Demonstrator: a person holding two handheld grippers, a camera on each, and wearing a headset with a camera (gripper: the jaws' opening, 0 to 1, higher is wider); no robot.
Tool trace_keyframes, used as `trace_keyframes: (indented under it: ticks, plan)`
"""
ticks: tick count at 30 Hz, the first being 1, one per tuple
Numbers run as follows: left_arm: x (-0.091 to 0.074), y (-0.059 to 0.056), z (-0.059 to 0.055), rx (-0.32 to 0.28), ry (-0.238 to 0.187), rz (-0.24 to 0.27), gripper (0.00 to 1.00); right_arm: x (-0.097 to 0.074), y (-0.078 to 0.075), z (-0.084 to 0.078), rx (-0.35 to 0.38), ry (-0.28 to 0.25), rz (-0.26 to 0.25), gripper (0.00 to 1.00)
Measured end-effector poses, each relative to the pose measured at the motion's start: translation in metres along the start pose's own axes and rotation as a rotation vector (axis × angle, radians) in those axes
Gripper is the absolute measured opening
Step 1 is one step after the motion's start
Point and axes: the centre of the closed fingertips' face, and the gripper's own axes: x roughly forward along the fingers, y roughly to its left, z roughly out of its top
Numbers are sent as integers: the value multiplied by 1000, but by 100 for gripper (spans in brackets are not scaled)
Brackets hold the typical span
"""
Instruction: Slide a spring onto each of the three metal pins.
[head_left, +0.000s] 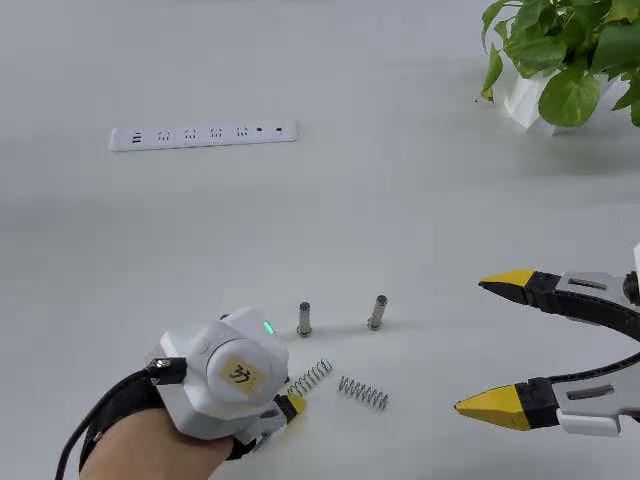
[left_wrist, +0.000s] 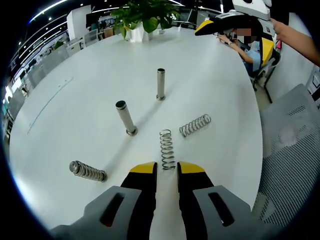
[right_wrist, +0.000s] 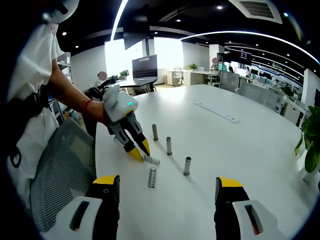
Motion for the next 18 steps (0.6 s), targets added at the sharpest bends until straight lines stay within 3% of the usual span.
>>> trace_keyframes:
  ticks: [18]
  plan:
    - [0,4,-2,40,29,3,7,2,4,-3,4,7,6,78]
